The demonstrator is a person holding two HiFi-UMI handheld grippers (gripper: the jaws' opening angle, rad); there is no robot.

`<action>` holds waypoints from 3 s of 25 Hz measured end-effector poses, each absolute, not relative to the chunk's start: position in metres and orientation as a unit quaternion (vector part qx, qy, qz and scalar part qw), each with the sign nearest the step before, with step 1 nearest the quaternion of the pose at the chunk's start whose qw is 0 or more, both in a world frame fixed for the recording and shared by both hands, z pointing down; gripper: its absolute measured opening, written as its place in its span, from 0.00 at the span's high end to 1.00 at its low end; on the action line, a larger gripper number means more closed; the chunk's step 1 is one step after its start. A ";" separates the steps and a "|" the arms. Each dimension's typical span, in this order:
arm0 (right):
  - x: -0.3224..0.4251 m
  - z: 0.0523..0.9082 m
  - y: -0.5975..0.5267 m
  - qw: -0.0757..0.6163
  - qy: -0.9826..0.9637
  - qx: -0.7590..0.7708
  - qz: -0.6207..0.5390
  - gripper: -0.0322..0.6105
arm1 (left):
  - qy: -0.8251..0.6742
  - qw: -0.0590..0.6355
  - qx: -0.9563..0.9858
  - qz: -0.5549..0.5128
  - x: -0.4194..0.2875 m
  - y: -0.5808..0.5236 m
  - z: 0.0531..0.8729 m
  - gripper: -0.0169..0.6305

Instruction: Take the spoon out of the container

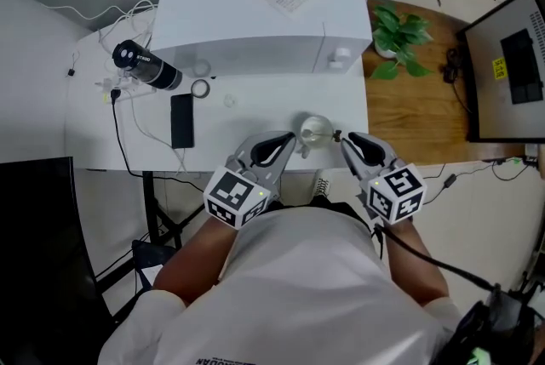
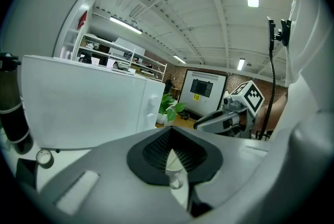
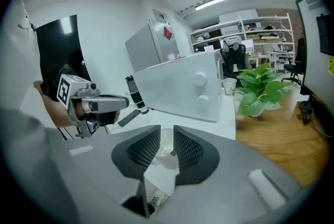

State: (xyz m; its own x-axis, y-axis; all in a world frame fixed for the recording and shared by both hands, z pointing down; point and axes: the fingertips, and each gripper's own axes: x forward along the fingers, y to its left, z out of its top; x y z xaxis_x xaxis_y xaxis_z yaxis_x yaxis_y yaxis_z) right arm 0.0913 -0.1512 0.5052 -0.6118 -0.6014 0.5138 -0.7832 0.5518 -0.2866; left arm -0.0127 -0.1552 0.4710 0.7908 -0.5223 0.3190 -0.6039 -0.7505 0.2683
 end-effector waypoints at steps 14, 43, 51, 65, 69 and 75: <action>0.086 0.565 -0.163 0.205 -0.835 0.403 0.313 0.74 | -0.308 0.197 0.923 0.120 -0.023 -0.152 0.483 0.97; 0.078 0.561 -0.164 0.224 -0.844 0.405 0.270 0.87 | -0.315 0.199 0.920 0.121 -0.030 -0.147 0.481 0.97; 0.080 0.543 -0.164 0.216 -0.851 0.410 0.249 0.87 | -0.316 0.191 0.922 0.117 -0.030 -0.146 0.474 0.97; 0.088 0.483 -0.152 0.169 -0.868 0.408 0.228 0.87 | -0.320 0.178 0.925 0.102 -0.033 -0.144 0.455 0.97; 0.088 0.452 -0.149 0.137 -0.878 0.401 0.222 0.87 | -0.323 0.173 0.926 0.092 -0.035 -0.146 0.442 0.97; 0.091 0.412 -0.140 0.108 -0.887 0.401 0.202 0.87 | -0.324 0.164 0.929 0.075 -0.037 -0.145 0.421 0.97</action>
State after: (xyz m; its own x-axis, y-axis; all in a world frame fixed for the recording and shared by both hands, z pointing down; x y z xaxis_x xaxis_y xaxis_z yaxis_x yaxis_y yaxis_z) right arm 0.0912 -0.1402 0.4116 -0.6553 -0.6674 0.3537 -0.7548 0.5973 -0.2713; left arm -0.0366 -0.1446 0.4208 0.7785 -0.5773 0.2462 -0.6267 -0.7361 0.2556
